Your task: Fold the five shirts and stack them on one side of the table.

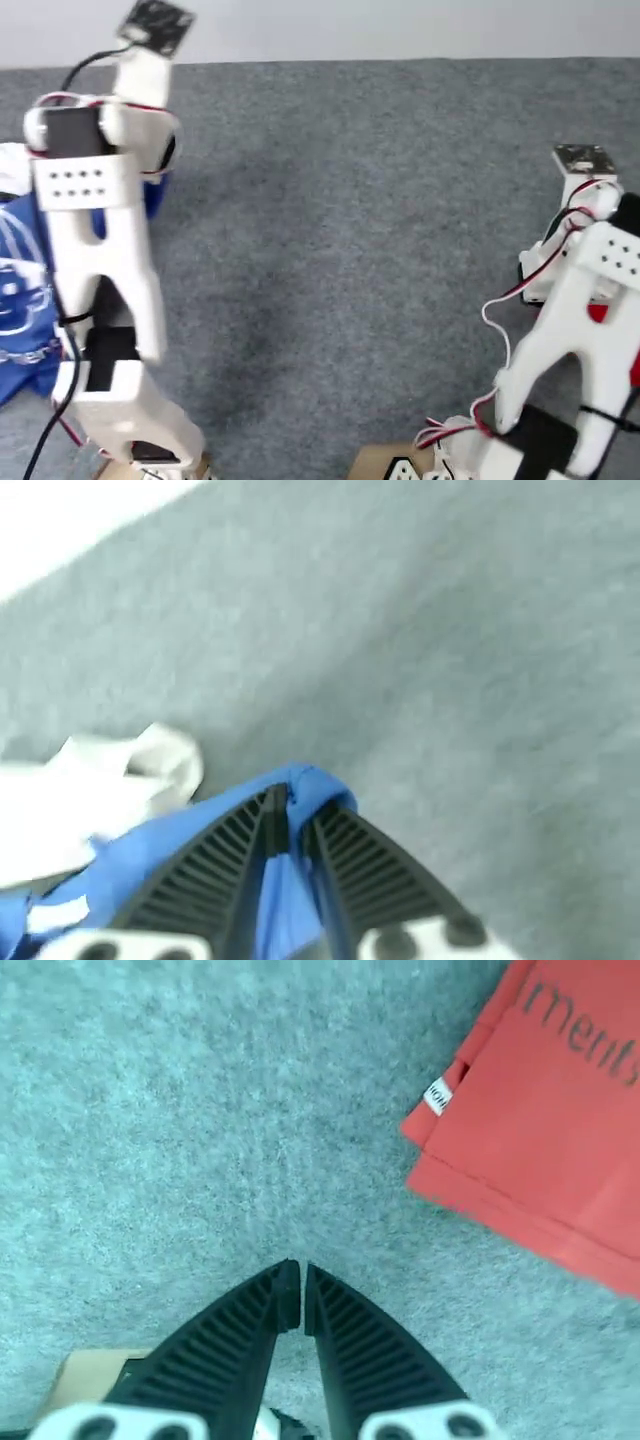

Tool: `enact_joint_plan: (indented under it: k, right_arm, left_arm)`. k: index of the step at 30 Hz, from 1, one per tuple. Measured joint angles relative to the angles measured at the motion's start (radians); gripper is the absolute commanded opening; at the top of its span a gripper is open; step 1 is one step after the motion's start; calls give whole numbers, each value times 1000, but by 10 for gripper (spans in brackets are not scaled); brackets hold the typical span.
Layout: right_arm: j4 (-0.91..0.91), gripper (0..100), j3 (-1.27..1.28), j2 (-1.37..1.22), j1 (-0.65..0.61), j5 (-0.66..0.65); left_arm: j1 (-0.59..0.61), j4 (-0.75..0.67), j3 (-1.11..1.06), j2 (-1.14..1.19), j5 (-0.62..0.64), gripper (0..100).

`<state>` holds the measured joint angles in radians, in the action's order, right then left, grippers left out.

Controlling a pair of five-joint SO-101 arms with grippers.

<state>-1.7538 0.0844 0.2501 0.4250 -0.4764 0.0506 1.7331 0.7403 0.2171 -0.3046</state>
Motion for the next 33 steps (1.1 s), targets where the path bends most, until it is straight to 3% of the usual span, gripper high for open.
enact_joint_plan:
  k: [12, 19, 26, 33]
  right_arm:
    - [0, 10, 173, 153, -25, -57]
    - [0, 10, 189, 192, -28, -60]
    - [0, 10, 189, 239, -57, -60]
    - [0, 10, 189, 285, -212, -60]
  left_arm:
    - [-437, 0, 311, 0, 26, 2]
    - [-572, 2, 416, 0, 43, 2]
    - [-601, 2, 463, 0, 60, 2]
    - [-493, 2, 350, 0, 60, 2]
